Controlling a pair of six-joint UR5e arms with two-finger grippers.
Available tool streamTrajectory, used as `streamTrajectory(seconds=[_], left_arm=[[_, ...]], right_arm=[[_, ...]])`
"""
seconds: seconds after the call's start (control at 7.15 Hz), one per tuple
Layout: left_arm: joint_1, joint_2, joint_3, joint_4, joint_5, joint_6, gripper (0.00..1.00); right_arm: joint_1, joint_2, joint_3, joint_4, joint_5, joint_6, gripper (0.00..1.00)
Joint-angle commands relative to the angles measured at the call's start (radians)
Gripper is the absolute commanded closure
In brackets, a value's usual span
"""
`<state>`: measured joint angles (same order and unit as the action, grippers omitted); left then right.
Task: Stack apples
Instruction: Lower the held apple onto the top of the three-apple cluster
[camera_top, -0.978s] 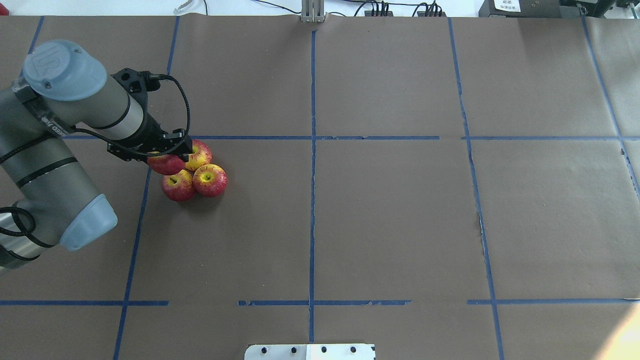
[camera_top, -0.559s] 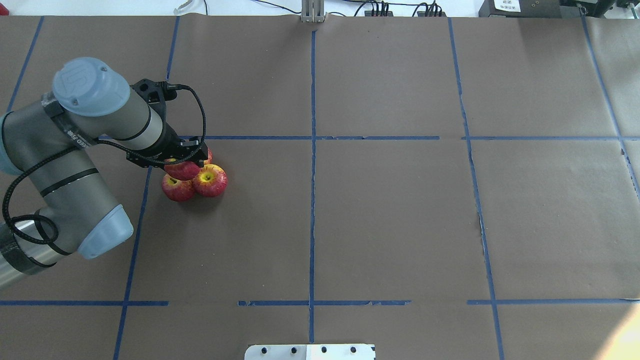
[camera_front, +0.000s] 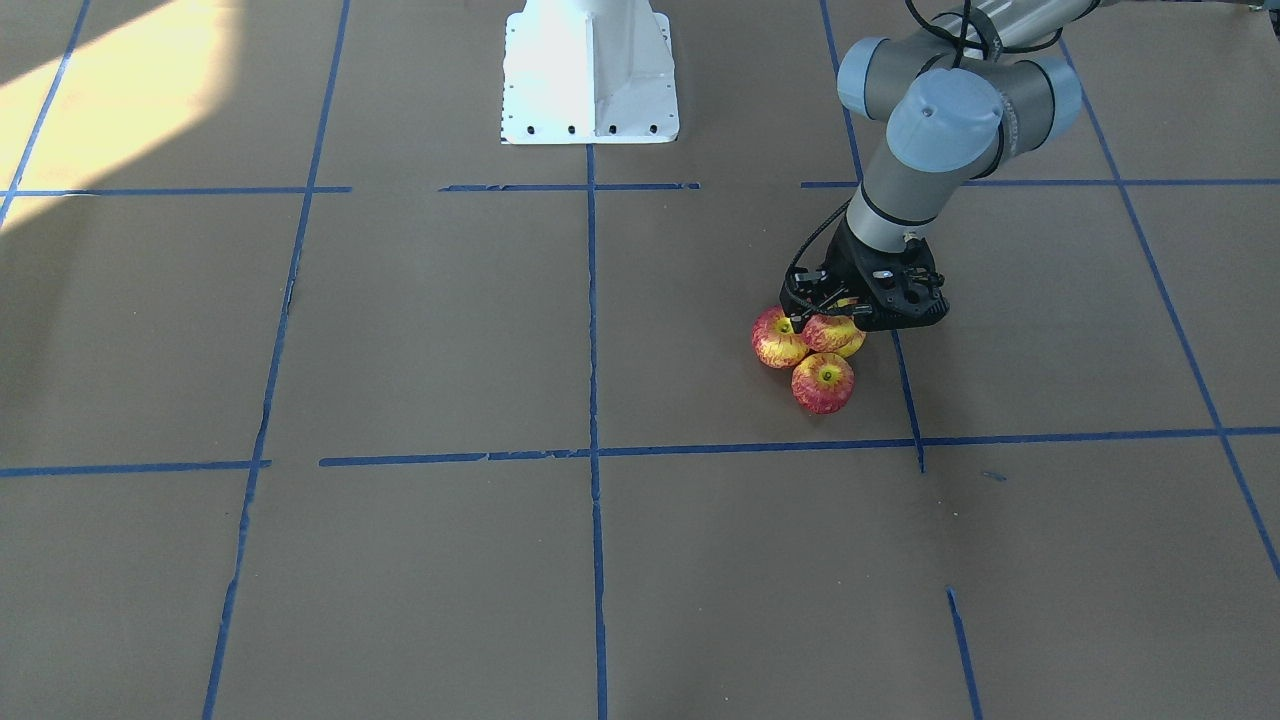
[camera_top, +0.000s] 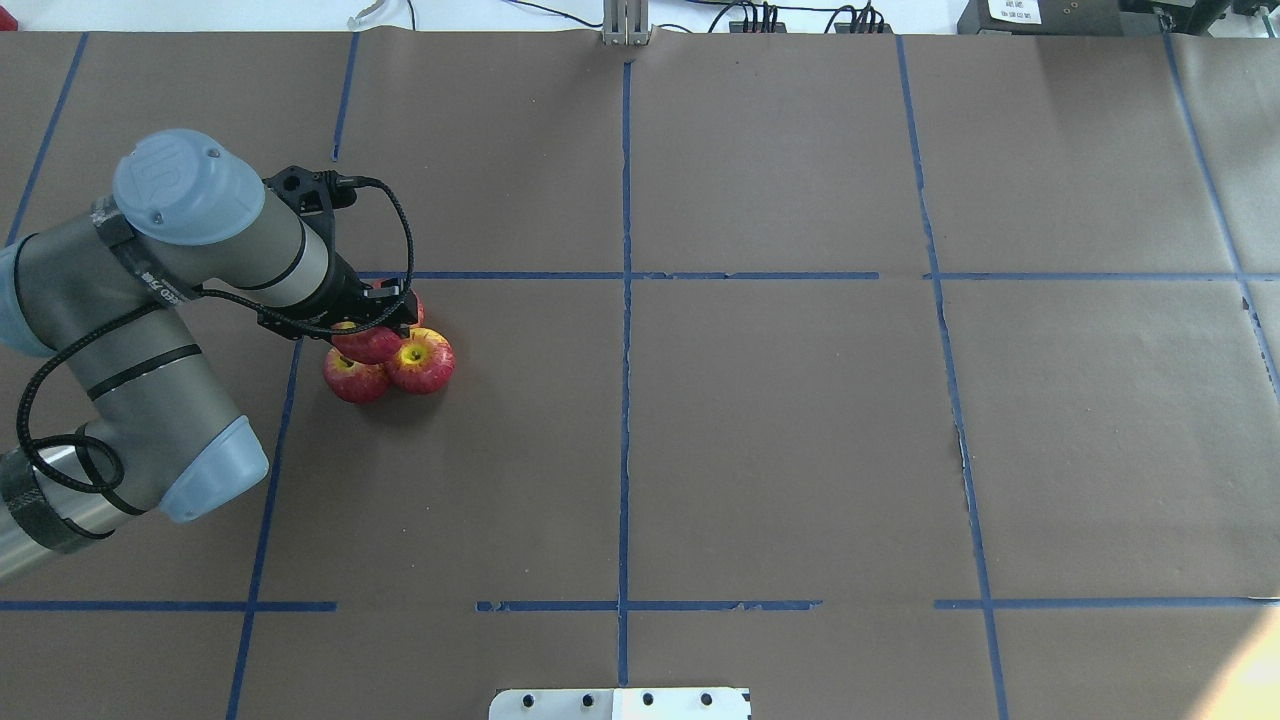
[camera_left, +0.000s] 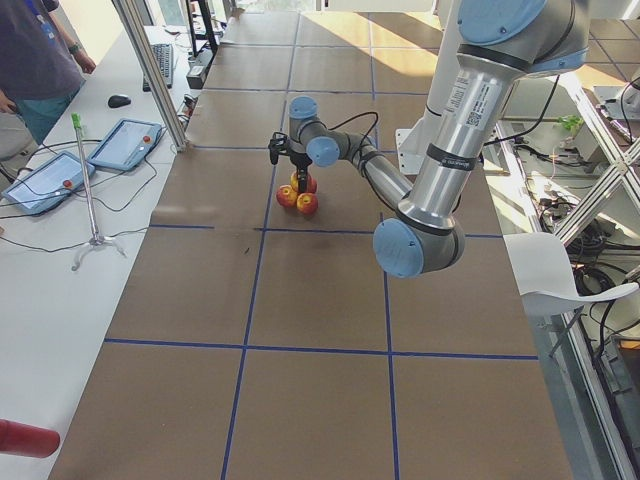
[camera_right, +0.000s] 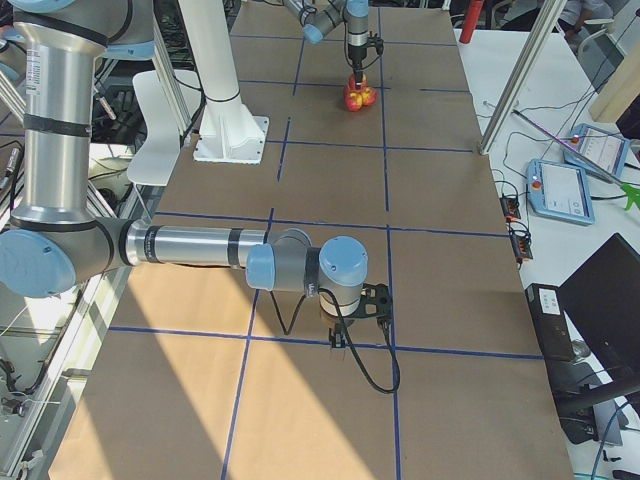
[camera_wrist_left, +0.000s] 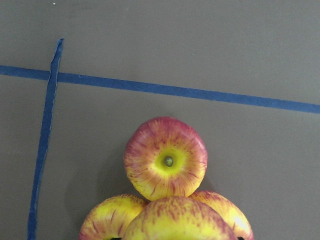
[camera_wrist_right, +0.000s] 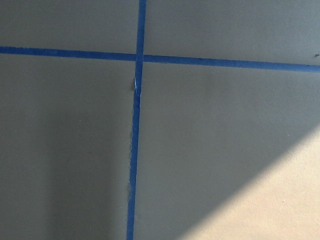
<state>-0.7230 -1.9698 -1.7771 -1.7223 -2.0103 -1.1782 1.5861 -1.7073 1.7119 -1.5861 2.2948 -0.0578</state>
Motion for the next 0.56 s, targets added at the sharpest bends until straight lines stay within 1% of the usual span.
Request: streamTrajectory(seconds=[0.0,0.14,0.28,0.42], left_arm=[[0.001,0.003,0.005,0.0,0.002,0.002,0.87],[0.001,0.002,0.007,0.0,0.002,0.003,0.86],[0.001,0.002,0.007,-0.002,0.002,0.003,0.78],[0.001,0.003,0.007,-0.002,0.002,0.005,0.67]], right_arm=[[0.0,0.0,0.0,0.0,0.0,-0.001,0.0],[0.0,0.0,0.0,0.0,0.0,0.001,0.0],[0.0,0.0,0.0,0.0,0.0,-0.001,0.0],[0.0,0.0,0.0,0.0,0.0,-0.001,0.0]])
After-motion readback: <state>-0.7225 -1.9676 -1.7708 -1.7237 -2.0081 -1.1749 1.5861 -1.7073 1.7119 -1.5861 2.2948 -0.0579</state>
